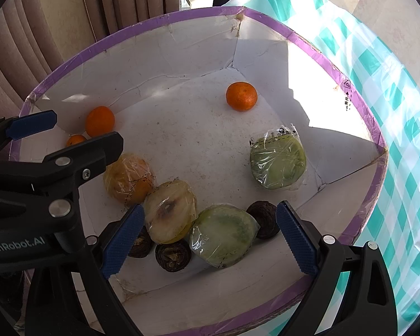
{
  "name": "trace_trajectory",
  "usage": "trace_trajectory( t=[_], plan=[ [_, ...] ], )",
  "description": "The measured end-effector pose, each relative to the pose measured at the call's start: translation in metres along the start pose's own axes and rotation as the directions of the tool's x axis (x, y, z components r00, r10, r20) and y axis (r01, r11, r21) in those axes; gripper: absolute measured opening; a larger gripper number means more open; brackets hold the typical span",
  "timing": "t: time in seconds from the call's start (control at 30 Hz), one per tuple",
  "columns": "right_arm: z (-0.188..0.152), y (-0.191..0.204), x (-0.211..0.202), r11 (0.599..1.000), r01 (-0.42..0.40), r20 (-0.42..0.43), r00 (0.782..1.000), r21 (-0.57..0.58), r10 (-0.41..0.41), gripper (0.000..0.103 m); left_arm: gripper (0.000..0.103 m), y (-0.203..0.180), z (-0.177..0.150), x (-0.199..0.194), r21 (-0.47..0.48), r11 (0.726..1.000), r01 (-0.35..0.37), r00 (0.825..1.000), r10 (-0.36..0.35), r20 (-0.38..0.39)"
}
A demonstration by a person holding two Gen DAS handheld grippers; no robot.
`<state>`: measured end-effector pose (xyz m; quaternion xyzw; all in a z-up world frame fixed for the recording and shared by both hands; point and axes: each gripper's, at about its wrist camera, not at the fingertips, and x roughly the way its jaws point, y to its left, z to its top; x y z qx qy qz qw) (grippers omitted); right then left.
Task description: Organize fruits
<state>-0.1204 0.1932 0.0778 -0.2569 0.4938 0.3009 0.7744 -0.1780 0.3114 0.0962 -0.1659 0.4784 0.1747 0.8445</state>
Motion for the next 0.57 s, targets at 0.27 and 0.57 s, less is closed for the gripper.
trace_trajectory(
  t=[0.27, 0.57],
  plan=[
    [0.000, -0.002, -0.001, 1.000, -0.016, 0.009, 1.000, 0.011, 0.016, 0.092, 0.101, -0.003, 0.003, -0.006, -0.007, 0.989, -0.145, 0.988, 0.145, 0.054],
    [0.000, -0.001, -0.004, 1.000, -0.014, 0.036, 0.999, 0.001, 0.014, 0.092, 0.101, 0.002, 0.008, 0.005, -0.021, 0.984, -0.175, 0.984, 0.175, -0.034]
  ],
)
